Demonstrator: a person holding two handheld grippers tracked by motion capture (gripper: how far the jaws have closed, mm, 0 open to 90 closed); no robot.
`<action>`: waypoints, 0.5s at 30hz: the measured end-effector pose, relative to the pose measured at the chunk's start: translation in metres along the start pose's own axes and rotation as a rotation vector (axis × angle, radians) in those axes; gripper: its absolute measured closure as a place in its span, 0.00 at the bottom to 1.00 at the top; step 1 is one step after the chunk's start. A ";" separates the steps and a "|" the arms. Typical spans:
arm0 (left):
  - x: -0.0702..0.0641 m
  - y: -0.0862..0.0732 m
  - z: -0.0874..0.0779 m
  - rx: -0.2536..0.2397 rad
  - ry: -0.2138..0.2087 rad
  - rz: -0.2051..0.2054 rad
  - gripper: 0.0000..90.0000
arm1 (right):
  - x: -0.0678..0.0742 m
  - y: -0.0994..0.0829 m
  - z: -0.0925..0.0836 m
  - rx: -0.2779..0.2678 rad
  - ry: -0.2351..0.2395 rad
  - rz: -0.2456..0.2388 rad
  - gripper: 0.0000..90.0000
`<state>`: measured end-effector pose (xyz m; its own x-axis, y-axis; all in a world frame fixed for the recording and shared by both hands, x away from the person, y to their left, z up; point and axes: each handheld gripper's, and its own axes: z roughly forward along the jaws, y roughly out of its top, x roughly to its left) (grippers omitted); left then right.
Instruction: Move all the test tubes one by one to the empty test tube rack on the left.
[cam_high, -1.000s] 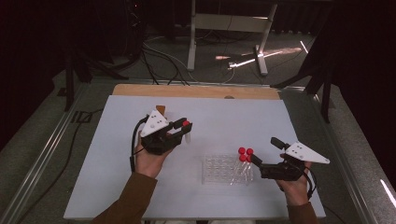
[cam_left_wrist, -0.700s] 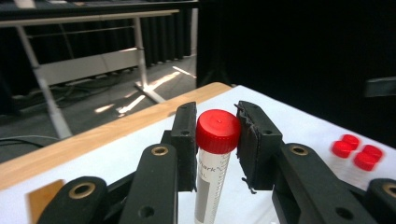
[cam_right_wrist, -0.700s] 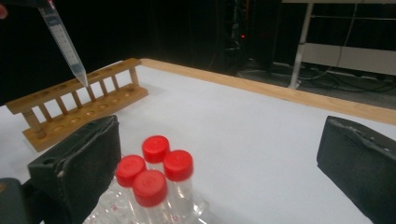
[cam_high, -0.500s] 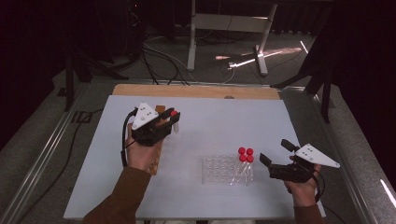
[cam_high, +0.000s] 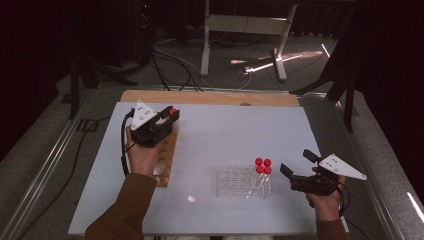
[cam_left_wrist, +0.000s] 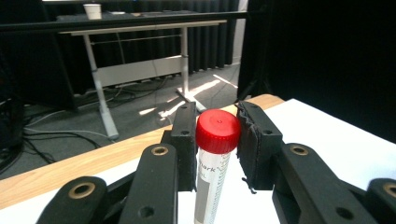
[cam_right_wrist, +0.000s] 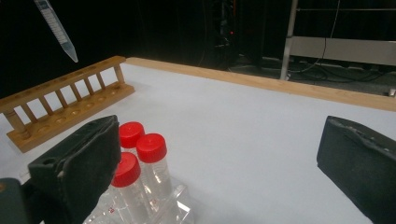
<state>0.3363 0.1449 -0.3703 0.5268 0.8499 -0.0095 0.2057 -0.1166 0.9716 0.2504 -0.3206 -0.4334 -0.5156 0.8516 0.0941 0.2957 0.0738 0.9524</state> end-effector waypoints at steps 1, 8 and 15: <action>0.001 0.000 0.001 0.001 0.005 -0.001 0.78 | 0.000 0.000 0.000 0.000 0.000 0.000 0.00; 0.012 -0.003 0.008 0.020 0.061 -0.016 0.78 | 0.000 -0.001 0.001 0.003 0.008 0.005 0.00; 0.017 -0.007 0.016 0.043 0.106 -0.016 0.78 | -0.001 -0.001 0.001 -0.001 0.016 0.017 0.00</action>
<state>0.3568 0.1521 -0.3807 0.4340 0.9009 0.0026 0.2494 -0.1229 0.9606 0.2511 -0.3211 -0.4349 -0.5231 0.8445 0.1148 0.3040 0.0591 0.9508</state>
